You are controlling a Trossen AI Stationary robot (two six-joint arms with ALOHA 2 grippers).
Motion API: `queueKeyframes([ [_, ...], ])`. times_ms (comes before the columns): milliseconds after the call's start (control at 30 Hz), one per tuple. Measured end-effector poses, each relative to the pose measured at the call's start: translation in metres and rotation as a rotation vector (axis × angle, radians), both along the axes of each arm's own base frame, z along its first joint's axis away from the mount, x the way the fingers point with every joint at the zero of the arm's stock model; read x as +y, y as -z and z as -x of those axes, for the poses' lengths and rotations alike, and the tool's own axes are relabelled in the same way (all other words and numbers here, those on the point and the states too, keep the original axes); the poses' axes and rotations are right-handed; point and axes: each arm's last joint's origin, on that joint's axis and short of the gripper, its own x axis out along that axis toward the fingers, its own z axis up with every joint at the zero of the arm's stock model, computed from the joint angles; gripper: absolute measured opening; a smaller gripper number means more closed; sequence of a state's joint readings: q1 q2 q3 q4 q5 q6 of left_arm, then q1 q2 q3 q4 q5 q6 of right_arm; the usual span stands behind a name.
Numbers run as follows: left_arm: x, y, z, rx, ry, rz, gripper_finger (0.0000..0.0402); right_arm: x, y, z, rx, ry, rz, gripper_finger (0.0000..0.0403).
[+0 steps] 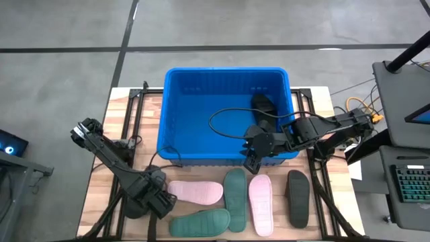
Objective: Pick and place slides into bin
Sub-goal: Put the black slide into the bin
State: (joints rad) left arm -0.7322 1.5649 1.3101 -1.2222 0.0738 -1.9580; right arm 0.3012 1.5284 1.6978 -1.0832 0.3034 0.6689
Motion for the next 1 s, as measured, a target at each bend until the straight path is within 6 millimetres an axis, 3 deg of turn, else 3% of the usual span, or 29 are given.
queueKeyframes([
  [300,-0.003,-0.010,-0.007,-0.052,-0.057,0.058,0.0283,0.000,0.000,0.000,0.003,-0.017,-0.006,0.0118],
  [1000,-0.005,0.020,-0.016,0.077,-0.042,-0.036,0.0283,0.001,0.000,0.000,-0.001,-0.024,-0.001,0.0118],
])
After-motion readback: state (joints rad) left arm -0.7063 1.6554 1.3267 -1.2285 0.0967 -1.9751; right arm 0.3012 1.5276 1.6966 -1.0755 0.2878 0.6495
